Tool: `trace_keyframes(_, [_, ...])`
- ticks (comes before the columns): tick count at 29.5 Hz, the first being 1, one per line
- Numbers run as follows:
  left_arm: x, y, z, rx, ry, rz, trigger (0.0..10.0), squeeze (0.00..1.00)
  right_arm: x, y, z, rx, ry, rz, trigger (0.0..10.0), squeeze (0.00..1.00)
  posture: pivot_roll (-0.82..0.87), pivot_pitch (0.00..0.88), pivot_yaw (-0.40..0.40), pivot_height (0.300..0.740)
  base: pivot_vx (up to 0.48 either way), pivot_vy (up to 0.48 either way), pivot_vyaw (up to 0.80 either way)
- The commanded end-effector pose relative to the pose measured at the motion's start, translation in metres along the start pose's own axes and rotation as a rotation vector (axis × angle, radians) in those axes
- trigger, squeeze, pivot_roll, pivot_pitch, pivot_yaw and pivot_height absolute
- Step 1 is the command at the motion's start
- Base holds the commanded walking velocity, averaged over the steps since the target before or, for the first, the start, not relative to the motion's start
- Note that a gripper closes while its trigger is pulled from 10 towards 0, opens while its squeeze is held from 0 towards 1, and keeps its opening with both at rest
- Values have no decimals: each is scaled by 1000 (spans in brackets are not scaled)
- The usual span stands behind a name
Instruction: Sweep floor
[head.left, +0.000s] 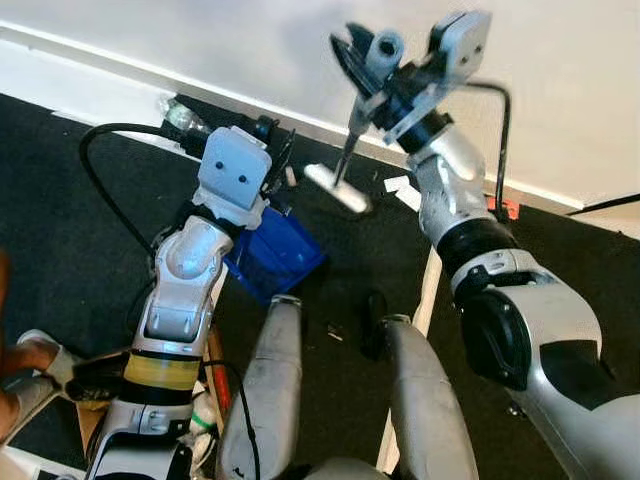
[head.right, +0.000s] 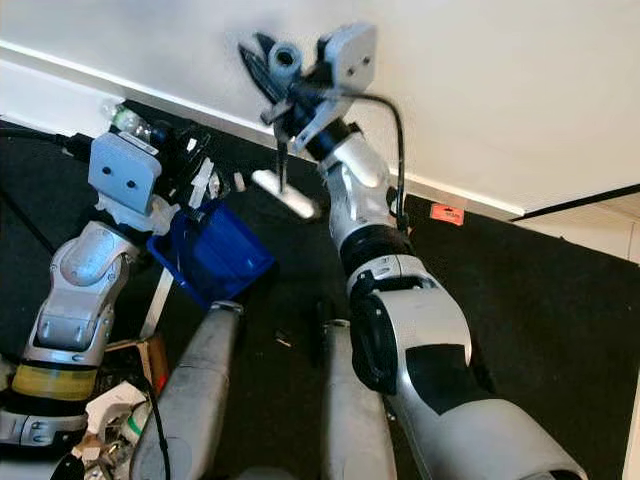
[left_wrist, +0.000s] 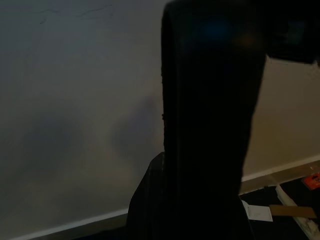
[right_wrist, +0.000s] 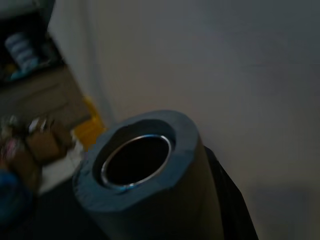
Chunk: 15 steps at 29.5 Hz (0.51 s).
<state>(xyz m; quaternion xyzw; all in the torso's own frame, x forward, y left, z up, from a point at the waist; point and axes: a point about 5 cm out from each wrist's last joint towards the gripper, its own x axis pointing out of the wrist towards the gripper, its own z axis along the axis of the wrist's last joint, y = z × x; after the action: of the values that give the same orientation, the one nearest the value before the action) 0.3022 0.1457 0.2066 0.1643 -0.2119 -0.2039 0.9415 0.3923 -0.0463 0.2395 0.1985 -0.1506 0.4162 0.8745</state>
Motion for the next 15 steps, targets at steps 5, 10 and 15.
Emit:
trace_keyframes(5, [-5, -24, -18, -106, 52, -52, 10000, 0, -3, 16, -43, 372, 62, -26, 10000, 0, 254, 601, -94, 740, 0, 0, 0])
trace_keyframes(10, [-6, -22, -19, -101, 49, -40, 10000, 0, 1, 18, -41, 446, 55, -26, 10000, 0, 249, 598, -97, 740, 0, 0, 0])
trace_keyframes(15, [-5, -23, -18, -102, 43, -38, 10000, 0, 0, 17, -44, 469, 92, -46, 10000, 0, 242, 592, -101, 740, 0, 0, 0])
